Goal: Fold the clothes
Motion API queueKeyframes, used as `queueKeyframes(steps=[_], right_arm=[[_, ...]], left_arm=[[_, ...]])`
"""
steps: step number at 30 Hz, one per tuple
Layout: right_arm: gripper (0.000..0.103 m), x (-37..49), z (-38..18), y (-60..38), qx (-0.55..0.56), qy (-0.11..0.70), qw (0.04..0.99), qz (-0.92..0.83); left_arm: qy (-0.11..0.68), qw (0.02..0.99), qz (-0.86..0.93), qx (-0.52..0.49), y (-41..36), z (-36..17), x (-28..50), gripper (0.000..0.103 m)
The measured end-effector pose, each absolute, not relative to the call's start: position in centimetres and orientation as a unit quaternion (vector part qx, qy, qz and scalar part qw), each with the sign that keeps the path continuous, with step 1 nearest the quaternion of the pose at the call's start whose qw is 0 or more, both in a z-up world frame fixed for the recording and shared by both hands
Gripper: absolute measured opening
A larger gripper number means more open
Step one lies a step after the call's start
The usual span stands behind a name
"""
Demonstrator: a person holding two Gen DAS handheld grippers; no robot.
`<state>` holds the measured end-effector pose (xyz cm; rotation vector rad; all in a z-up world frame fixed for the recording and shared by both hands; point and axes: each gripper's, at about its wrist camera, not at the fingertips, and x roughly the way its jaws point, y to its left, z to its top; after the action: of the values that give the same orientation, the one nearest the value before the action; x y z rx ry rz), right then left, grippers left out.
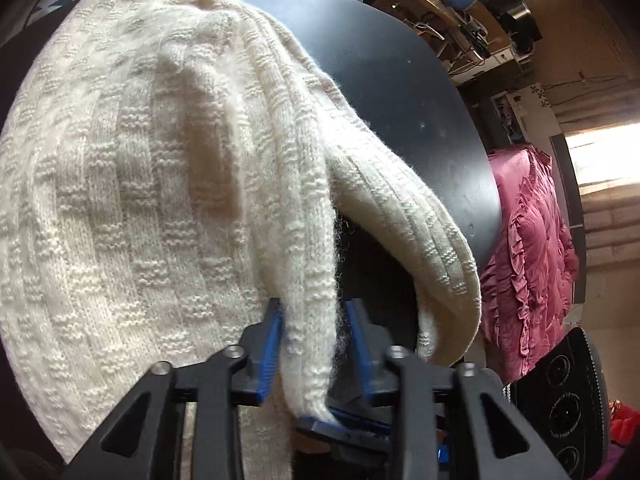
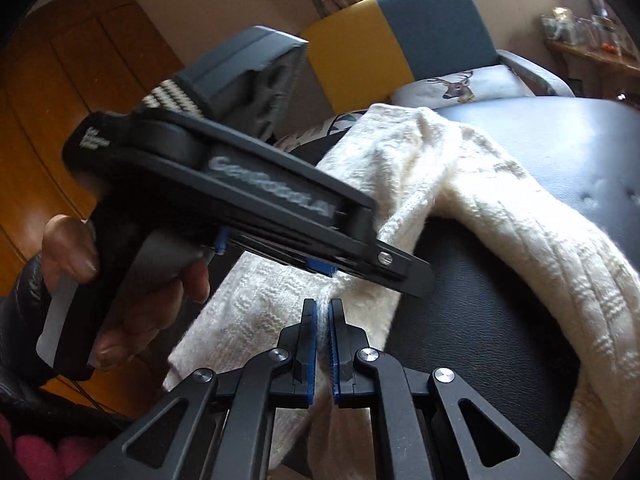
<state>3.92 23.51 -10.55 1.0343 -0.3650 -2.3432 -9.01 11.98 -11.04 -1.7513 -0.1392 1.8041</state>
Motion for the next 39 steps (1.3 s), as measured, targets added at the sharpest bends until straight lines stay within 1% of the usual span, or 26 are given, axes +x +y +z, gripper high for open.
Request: queueKeyframes(steps=[1,3,4,5,7,8,9,11,12,13,16,20,22,24,26,27,28,32,34,36,39], right_arm=[[0.006,3.8,-10.6,23.3,0.387,-0.130,0.273,-0.871],[0.011,3.6,-10.6,23.3,0.393,-0.133,0.281,-0.865],[0.013,3.7,-10.6,23.7,0.396,-0.143,0.285,-0.861],[0.019,3.7,-10.5,24.1,0.397,-0.152,0.286,-0.859],[0.049,3.8,-10.0,25.5,0.392,-0.165,0.278,-0.861],[0.054,3.7,-9.6,26.3,0.389,-0.169,0.266,-0.866],[0.056,3.5,-9.3,27.1,0.385,-0.172,0.254,-0.870],[0.057,2.8,-8.6,28.4,0.382,-0.173,0.225,-0.880],[0.061,2.3,-8.3,29.0,0.381,-0.171,0.207,-0.885],[0.066,1.6,-8.1,29.3,0.382,-0.168,0.187,-0.889],[0.066,-1.1,-8.5,29.8,0.398,-0.166,0.145,-0.891],[0.066,-4.9,-10.0,30.5,0.428,-0.174,0.103,-0.881],[0.066,-5.7,-10.9,31.0,0.441,-0.182,0.086,-0.875],[0.066,-5.7,-11.0,31.2,0.437,-0.205,0.094,-0.871],[0.066,-5.1,-10.5,30.8,0.425,-0.248,0.159,-0.856],[0.069,-4.7,-10.3,30.4,0.423,-0.266,0.193,-0.845],[0.073,-4.3,-10.3,29.9,0.426,-0.268,0.214,-0.837],[0.073,-1.6,-10.8,27.6,0.458,-0.239,0.283,-0.808],[0.080,-0.2,-10.7,26.5,0.457,-0.217,0.305,-0.807],[0.084,0.5,-11.0,25.5,0.459,-0.198,0.311,-0.809],[0.085,1.5,-11.4,24.1,0.461,-0.169,0.319,-0.811]], left_arm=[[-0.048,0.307,0.689,-0.655,11.8,-11.0,-9.0,0.015],[-0.062,0.307,0.700,-0.642,10.8,-10.7,-9.2,0.008],[-0.074,0.309,0.704,-0.635,10.1,-10.3,-9.4,0.006],[-0.091,0.312,0.711,-0.623,9.1,-9.5,-9.6,0.006],[-0.118,0.316,0.729,-0.596,7.0,-7.7,-9.9,0.005],[-0.129,0.314,0.742,-0.578,5.7,-6.5,-10.3,0.005],[-0.140,0.311,0.755,-0.560,4.3,-5.2,-10.6,0.005],[-0.166,0.300,0.778,-0.527,1.1,-2.9,-11.2,0.004],[-0.177,0.290,0.789,-0.513,-0.6,-1.8,-11.5,0.004],[-0.187,0.280,0.799,-0.498,-2.4,-0.7,-11.9,0.001],[-0.215,0.234,0.830,-0.458,-8.4,1.6,-12.4,0.000],[-0.228,0.151,0.853,-0.443,-16.4,1.5,-12.7,0.000],[-0.230,0.139,0.847,-0.458,-18.2,0.3,-12.0,0.000],[-0.224,0.156,0.837,-0.474,-17.9,-0.7,-11.0,0.001],[-0.202,0.186,0.829,-0.487,-16.0,-1.6,-10.3,0.008],[-0.195,0.203,0.821,-0.497,-14.5,-2.1,-10.2,0.014],[-0.187,0.219,0.813,-0.507,-12.9,-2.6,-10.2,0.017],[-0.147,0.272,0.782,-0.542,-5.0,-4.0,-10.5,0.021],[-0.127,0.299,0.763,-0.558,-0.8,-4.6,-10.6,0.025],[-0.102,0.313,0.750,-0.573,2.8,-5.1,-10.6,0.027],[-0.084,0.322,0.729,-0.599,6.4,-6.3,-11.1,0.030]])
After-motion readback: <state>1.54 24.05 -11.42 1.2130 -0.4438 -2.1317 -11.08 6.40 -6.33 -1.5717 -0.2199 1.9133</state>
